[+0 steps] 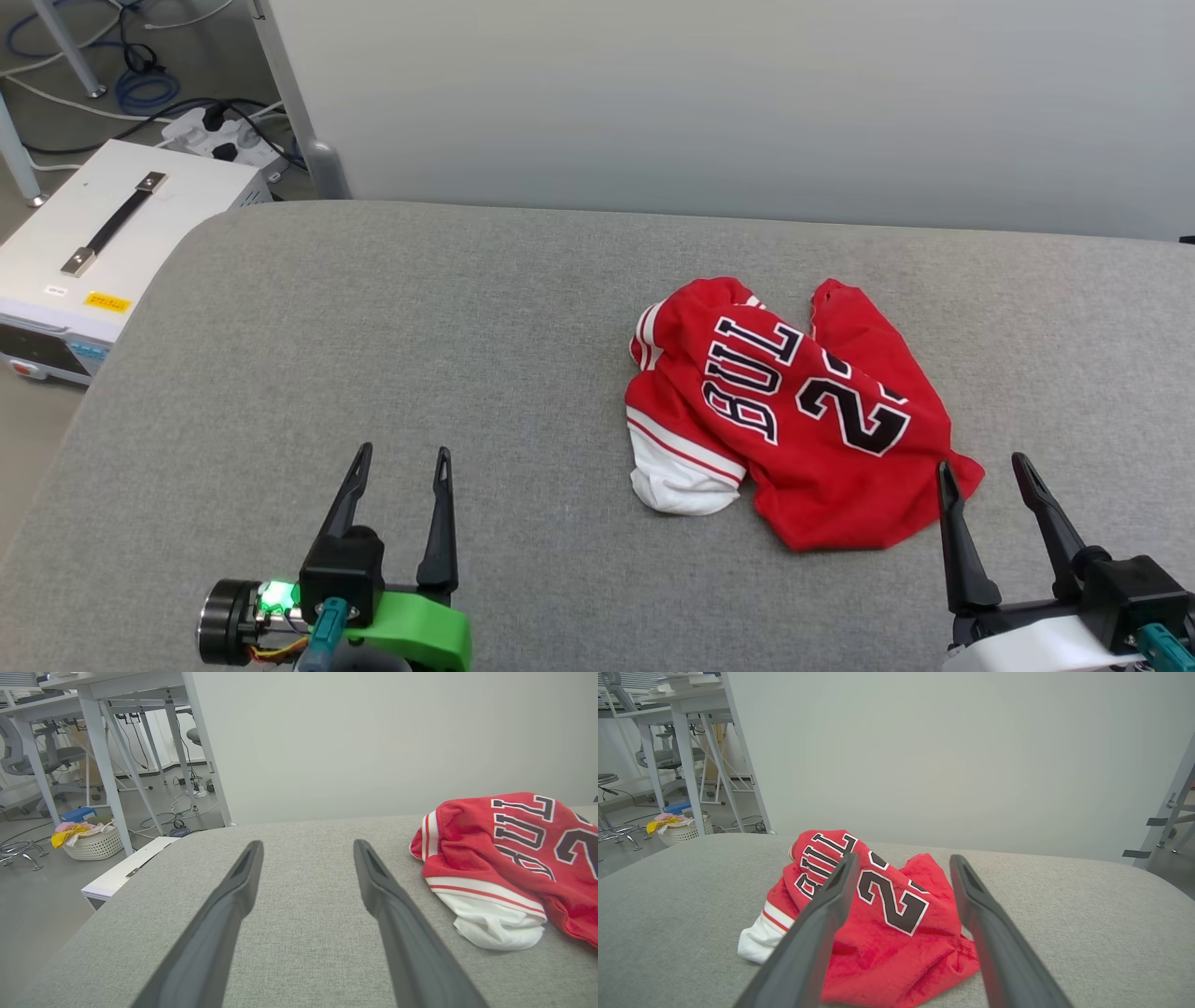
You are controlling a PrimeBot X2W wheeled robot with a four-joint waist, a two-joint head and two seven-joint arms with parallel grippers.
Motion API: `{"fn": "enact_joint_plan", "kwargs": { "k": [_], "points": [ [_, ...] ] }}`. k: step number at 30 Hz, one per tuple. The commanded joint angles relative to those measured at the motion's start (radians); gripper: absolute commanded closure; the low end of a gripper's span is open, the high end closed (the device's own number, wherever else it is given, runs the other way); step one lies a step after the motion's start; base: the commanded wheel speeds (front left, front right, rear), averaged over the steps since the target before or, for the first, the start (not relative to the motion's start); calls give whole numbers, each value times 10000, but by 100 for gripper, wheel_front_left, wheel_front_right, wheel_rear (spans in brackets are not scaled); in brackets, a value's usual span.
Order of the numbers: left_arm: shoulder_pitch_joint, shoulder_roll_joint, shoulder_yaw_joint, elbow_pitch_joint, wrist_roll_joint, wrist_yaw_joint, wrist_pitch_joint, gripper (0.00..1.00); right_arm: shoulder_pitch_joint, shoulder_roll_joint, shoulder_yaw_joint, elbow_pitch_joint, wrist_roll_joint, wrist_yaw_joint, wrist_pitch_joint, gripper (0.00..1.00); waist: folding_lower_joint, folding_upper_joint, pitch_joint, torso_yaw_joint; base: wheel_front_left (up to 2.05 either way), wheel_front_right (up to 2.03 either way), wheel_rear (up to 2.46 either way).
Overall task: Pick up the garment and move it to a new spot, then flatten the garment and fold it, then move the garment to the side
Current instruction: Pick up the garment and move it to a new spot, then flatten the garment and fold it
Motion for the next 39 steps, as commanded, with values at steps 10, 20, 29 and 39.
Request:
{"fn": "enact_joint_plan", "kwargs": {
  "k": [10,20,29,39],
  "points": [
    [339,-500,779,174,734,-680,-58,0,161,-12,-18,104,184,-7,-49,0,0,0,-49,-37,0,0,0],
    [435,-839,1297,211,1102,-997,-59,0,-161,-12,-228,-22,78,-7,-49,0,0,0,13,-60,0,0,0],
    [113,-1070,1676,21,1329,-1217,-59,0,-2514,-742,-716,-575,-29,-7,-49,0,0,0,572,146,0,0,0],
    [-323,-1303,1977,-180,1495,-1349,-59,0,-5385,-3911,1353,728,1313,-7,657,0,0,0,1340,413,0,0,0]
  ]
}}
